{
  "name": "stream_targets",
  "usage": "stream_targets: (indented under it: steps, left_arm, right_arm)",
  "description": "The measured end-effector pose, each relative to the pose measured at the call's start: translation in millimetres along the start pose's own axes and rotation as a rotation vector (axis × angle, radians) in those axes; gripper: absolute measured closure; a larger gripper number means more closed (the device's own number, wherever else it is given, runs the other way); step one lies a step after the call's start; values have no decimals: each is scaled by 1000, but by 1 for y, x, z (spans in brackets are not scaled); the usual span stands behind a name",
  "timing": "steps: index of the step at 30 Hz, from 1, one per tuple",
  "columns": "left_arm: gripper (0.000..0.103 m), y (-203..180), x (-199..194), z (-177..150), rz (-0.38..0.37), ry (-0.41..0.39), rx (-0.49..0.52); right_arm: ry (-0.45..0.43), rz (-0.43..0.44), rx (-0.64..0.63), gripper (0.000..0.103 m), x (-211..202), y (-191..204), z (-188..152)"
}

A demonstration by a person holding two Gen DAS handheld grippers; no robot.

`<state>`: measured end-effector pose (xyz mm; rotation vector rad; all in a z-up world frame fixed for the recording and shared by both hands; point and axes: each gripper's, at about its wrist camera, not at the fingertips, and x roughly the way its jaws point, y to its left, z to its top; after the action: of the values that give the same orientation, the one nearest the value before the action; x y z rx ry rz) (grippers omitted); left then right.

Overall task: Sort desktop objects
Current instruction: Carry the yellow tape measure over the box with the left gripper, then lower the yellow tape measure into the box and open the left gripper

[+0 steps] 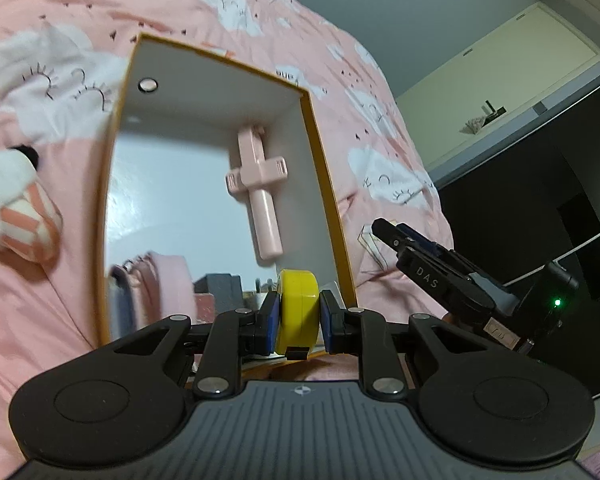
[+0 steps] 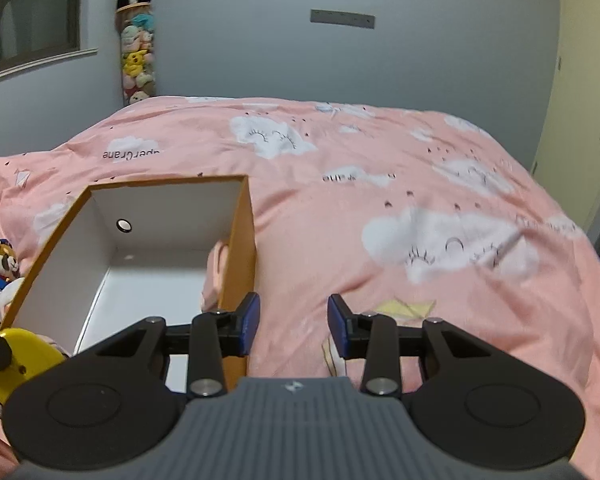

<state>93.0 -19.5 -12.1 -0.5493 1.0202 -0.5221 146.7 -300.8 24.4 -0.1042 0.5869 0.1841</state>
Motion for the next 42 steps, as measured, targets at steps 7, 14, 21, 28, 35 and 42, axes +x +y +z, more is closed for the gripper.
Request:
stream_targets:
  steps: [7,14,21,28,35,42]
  left_arm:
    - [79,-4,13,4,-63,33,-55]
    - [79,-12,42,3,-9,84,-45]
    - [80,-8,39,1,27,80,-51]
    - [80,-8,50,3,-44,83,-80]
    - [80,0,65,1,-101,99,-136]
    - [80,3,85,-4,-93,152,-140]
  right_arm:
    - [-20,16,29,63,5,-7,-6]
    - [-26,27,45,63,2,-11,-10]
    - [-22,39,55,64,4,-11,-11]
    - [-27,34,60,63,3,-13,-11]
    - [-23,42,46,64,3,-10,-12]
    - [-20,40,51,64,3,-10,-13]
